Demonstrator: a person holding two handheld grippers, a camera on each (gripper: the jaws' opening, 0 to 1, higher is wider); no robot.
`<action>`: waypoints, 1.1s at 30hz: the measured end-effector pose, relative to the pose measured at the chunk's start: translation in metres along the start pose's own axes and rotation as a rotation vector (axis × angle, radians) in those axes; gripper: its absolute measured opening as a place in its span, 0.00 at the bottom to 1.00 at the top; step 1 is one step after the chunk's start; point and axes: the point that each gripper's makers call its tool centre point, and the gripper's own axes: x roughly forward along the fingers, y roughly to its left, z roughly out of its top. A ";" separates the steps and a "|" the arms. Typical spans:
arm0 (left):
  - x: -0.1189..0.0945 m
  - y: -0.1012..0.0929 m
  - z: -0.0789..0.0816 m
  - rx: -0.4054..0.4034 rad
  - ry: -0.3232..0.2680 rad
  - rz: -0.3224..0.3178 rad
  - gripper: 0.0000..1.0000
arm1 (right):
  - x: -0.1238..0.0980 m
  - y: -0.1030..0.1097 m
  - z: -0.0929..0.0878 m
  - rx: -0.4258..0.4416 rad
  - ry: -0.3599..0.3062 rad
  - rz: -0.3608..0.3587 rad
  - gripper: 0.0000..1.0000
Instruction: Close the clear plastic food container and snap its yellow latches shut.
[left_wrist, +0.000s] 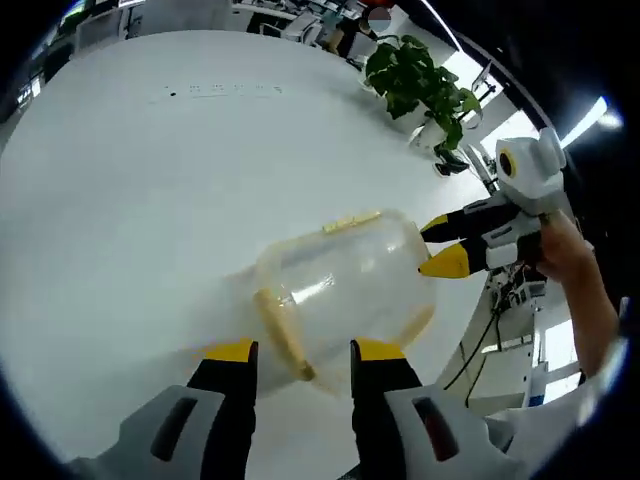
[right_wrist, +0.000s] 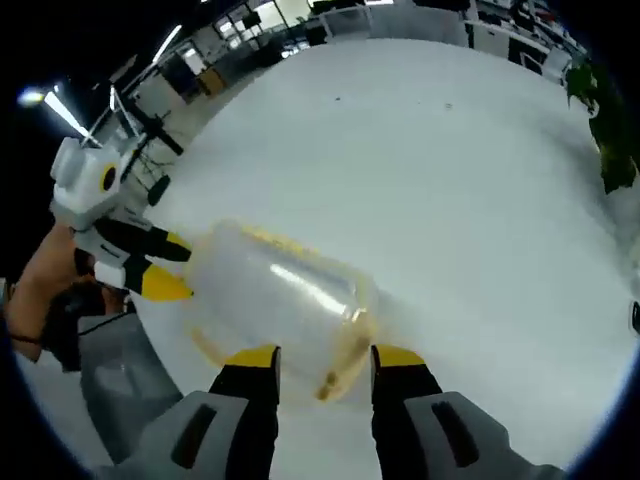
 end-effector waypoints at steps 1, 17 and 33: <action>0.002 -0.001 0.001 -0.017 -0.002 -0.015 0.33 | 0.001 0.000 0.000 0.021 0.001 0.001 0.36; 0.001 -0.005 -0.001 -0.033 -0.004 -0.026 0.24 | 0.005 0.005 -0.002 0.075 0.030 0.012 0.30; 0.004 -0.003 0.006 0.010 -0.001 -0.055 0.28 | 0.001 0.004 -0.003 0.077 -0.004 0.003 0.33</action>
